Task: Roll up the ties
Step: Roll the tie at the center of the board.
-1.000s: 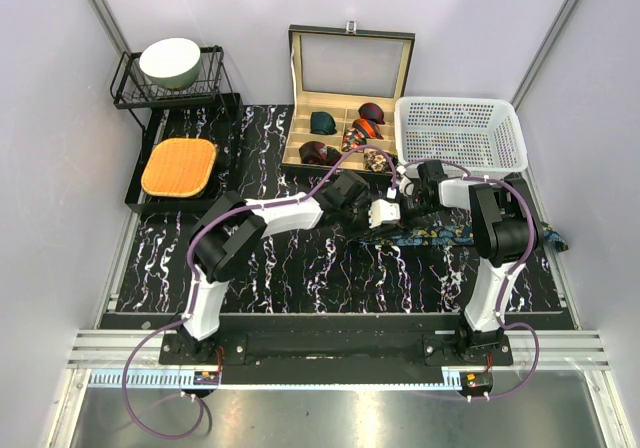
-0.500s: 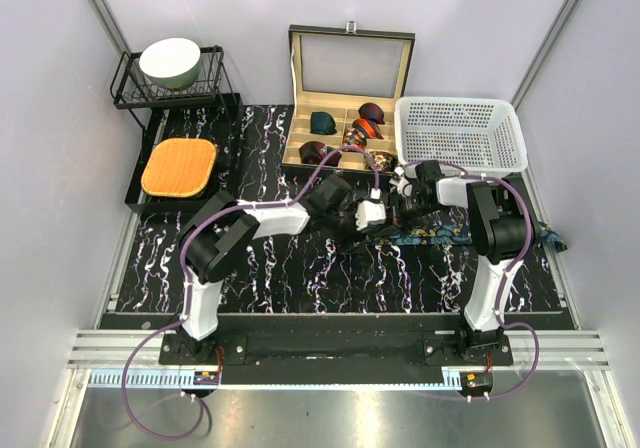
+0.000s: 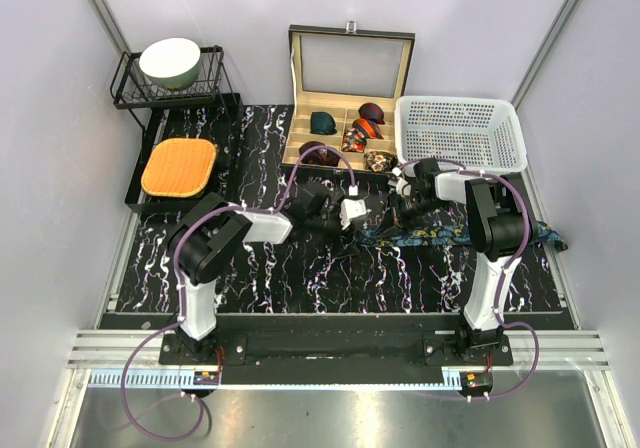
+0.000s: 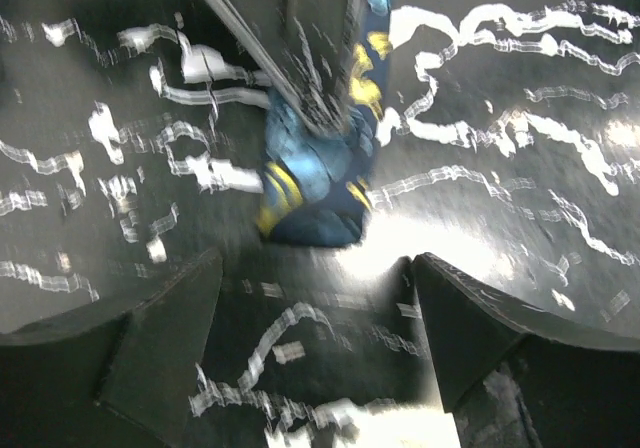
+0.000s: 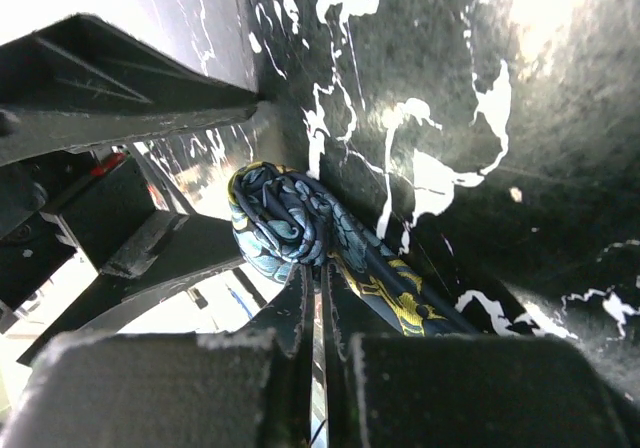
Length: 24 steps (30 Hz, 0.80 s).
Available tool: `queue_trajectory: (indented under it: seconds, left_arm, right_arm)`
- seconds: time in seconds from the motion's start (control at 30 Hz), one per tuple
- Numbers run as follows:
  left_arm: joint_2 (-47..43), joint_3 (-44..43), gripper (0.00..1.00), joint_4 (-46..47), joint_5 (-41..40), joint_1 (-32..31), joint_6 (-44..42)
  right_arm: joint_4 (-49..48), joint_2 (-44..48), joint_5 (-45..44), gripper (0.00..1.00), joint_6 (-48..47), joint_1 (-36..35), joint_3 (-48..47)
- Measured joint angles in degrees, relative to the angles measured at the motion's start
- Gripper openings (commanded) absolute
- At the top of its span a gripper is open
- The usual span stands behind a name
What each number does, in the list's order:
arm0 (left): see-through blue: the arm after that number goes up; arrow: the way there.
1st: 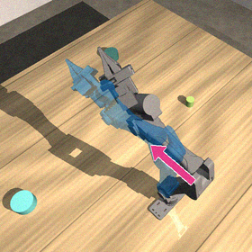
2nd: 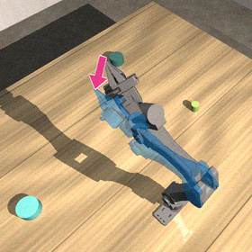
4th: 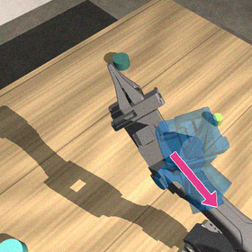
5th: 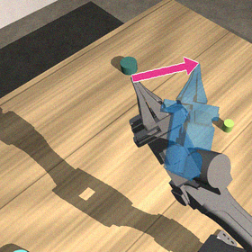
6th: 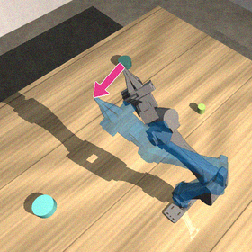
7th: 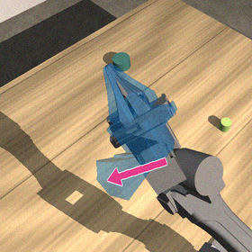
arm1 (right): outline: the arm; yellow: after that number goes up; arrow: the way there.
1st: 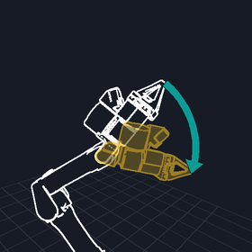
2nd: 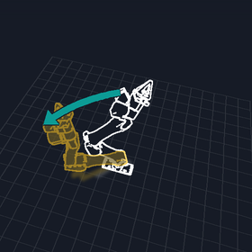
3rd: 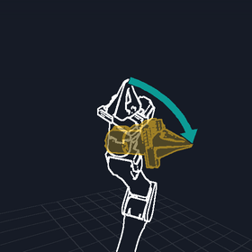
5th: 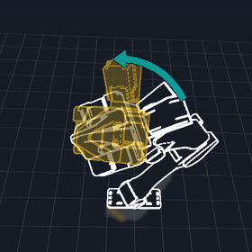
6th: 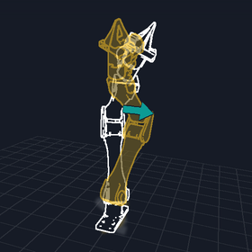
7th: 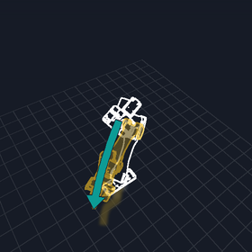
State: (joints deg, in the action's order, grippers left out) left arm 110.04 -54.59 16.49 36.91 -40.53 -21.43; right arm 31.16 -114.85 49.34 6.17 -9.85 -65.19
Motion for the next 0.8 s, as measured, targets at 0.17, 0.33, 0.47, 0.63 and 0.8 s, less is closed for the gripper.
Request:
queue_trajectory:
  seconds: [0.17, 0.33, 0.47, 0.63, 0.8]
  left_arm:
    - [4.2, -3.2, 0.74, 4.1, 1.7, -0.5, 0.7]
    - [5.2, -3.8, 0.65, 5.1, 1.7, -2.7, -0.1]
    - [6.3, -6.0, 0.40, 4.1, 0.4, -4.4, -1.4]
    - [6.3, -9.7, 0.15, -3.9, -1.5, -4.9, -5.4]
    - [5.1, -11.4, 0.06, -10.5, -5.3, -5.7, -9.7]
  right_arm:
    - [1.4, -0.3, -0.2, 0.00, -1.2, 0.1, -0.1]
    - [2.4, -1.4, 1.0, 0.00, -2.4, 0.6, -0.9]
    - [3.0, -1.9, 1.8, 0.00, -3.7, 0.9, -1.2]
    - [3.7, -2.3, 3.0, 0.00, -4.9, 1.0, -1.2]
    - [2.9, -2.5, 4.7, 0.14, -4.9, 1.1, -1.2]
